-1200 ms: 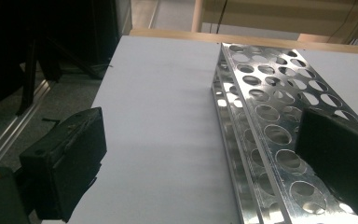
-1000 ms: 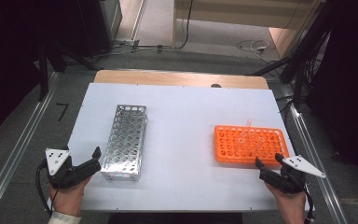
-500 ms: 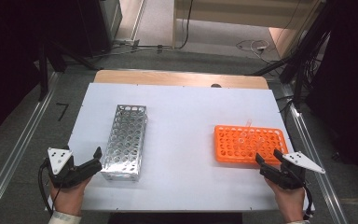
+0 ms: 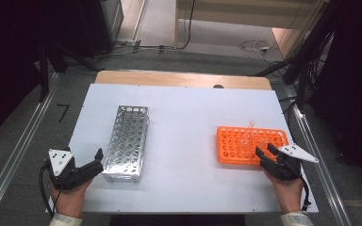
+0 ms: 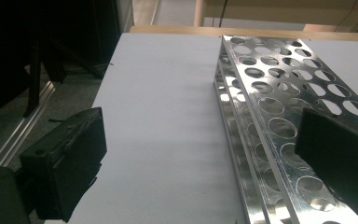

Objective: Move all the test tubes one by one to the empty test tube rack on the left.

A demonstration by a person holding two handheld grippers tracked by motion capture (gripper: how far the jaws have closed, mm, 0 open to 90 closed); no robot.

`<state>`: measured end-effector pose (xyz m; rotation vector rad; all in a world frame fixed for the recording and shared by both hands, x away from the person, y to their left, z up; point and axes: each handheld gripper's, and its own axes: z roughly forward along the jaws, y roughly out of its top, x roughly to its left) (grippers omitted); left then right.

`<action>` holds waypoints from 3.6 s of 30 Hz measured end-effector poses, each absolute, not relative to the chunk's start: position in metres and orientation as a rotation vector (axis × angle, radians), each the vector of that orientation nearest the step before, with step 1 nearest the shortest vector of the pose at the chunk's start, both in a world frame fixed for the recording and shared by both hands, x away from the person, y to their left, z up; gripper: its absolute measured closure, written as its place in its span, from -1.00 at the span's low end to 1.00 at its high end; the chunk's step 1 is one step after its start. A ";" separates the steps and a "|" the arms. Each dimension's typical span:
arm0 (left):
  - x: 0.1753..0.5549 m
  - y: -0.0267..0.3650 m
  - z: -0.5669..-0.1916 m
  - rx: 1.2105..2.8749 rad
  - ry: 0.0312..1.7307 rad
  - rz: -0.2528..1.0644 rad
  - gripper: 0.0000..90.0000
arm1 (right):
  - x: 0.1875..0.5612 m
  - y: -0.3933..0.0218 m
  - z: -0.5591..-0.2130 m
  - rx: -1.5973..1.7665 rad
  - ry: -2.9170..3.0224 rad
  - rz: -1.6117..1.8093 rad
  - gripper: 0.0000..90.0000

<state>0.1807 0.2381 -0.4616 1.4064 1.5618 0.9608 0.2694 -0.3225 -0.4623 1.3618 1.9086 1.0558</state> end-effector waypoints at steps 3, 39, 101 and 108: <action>0.181 0.238 -0.461 1.408 1.560 0.959 -0.96 | 0.272 -0.320 -0.464 1.350 1.917 1.044 0.18; 0.178 0.227 -0.446 1.411 1.484 0.911 -0.93 | 0.233 -0.303 -0.429 1.242 1.943 1.158 0.63; 0.195 0.057 -0.437 1.783 0.874 0.492 0.66 | 0.225 -0.127 -0.454 0.768 2.444 1.290 0.63; 0.197 0.065 -0.431 1.757 0.896 0.510 0.67 | 0.226 -0.129 -0.453 0.761 2.457 1.319 0.05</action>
